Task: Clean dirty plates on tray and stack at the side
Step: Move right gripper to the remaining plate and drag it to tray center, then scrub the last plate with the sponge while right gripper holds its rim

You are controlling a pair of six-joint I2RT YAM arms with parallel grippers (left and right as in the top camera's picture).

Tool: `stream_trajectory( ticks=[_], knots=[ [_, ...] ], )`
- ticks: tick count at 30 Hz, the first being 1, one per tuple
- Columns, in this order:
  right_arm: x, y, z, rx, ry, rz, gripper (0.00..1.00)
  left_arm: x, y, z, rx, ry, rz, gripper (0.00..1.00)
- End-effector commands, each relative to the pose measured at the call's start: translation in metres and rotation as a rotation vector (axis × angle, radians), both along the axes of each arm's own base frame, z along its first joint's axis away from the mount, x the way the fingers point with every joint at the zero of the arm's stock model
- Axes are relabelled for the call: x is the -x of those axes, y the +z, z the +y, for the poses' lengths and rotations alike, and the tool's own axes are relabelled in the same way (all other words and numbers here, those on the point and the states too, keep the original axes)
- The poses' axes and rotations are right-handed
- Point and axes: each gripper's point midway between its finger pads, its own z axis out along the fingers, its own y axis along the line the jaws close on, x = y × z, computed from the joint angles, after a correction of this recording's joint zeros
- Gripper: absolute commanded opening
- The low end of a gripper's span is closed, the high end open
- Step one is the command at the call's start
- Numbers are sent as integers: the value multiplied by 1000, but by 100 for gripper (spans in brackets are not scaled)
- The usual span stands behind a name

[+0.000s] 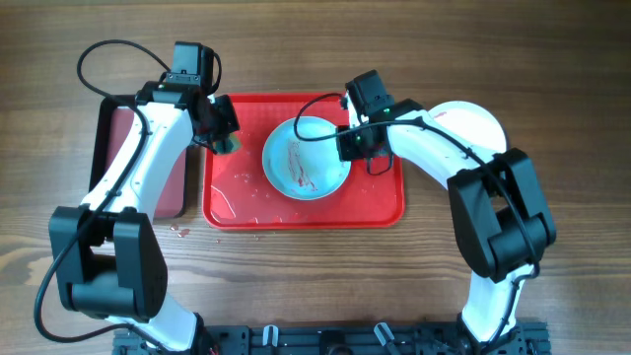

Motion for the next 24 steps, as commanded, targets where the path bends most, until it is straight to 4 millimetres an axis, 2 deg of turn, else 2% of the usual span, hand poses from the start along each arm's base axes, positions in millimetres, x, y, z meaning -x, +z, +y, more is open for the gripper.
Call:
stream_trajectory(
  ticks=[1,2,3,5,7,10,15,20,24],
  knots=[
    [24,-12,-10,8,-239,168,4,0,-3,-4,14,0,7,4],
    [31,-12,-6,-17,-234,204,15,0,-3,-4,13,0,7,4],
    [33,-11,-3,-34,-218,215,37,0,-3,-4,14,1,7,4],
    [21,-9,2,-51,-170,154,44,0,-3,-4,14,1,7,4],
    [11,-6,7,-71,-137,104,41,0,-3,-4,14,0,7,4],
    [10,-9,5,-62,-134,92,4,0,-3,-4,14,0,7,4],
    [22,-21,0,-58,-200,139,4,-1,-7,-19,14,-36,7,4],
    [26,-18,8,-99,-124,145,4,0,-32,-58,1,-152,35,4],
    [25,-17,11,-110,-90,132,4,5,-62,-85,-44,-403,68,4]
  ],
)
